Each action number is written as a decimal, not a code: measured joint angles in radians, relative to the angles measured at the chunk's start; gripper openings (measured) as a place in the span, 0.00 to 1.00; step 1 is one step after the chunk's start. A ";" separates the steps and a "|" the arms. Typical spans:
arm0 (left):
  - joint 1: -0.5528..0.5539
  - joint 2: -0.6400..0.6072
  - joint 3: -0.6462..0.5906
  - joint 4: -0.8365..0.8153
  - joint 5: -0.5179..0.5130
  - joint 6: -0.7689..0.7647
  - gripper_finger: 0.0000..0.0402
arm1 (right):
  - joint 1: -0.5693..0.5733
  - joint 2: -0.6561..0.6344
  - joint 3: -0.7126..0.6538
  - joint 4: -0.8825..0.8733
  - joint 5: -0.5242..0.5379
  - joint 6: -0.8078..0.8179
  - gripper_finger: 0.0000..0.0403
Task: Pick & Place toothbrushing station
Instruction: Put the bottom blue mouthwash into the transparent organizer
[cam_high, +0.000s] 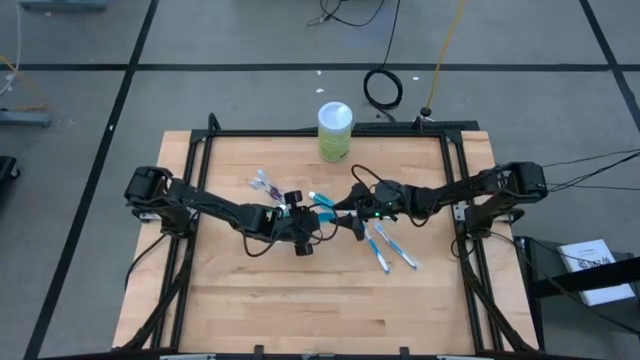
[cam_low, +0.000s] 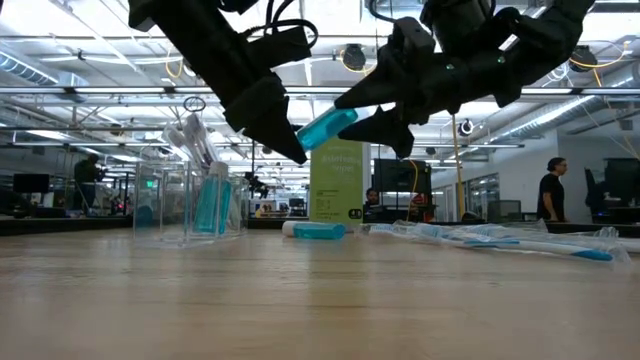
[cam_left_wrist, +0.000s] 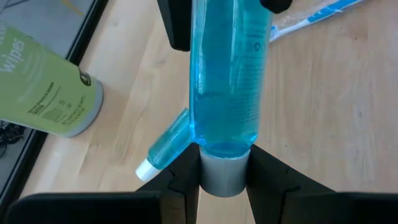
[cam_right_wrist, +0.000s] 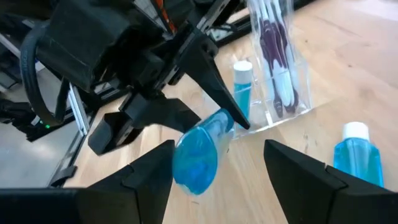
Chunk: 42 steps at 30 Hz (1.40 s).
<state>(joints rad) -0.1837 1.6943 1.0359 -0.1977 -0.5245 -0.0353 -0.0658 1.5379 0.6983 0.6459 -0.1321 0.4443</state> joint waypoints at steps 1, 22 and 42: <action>0.000 0.000 0.000 0.000 -0.001 0.000 0.25 | 0.000 0.000 0.000 0.001 0.000 0.000 0.59; -0.001 0.000 0.000 0.024 -0.004 -0.053 0.31 | 0.000 0.000 -0.001 0.035 -0.053 -0.071 0.19; -0.115 -0.331 -0.022 0.088 -0.164 -0.067 0.47 | 0.002 -0.051 -0.093 0.259 -0.052 -0.206 0.19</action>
<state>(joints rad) -0.2991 1.3636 1.0139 -0.1095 -0.6885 -0.1022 -0.0643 1.4867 0.6051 0.9051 -0.1844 0.2386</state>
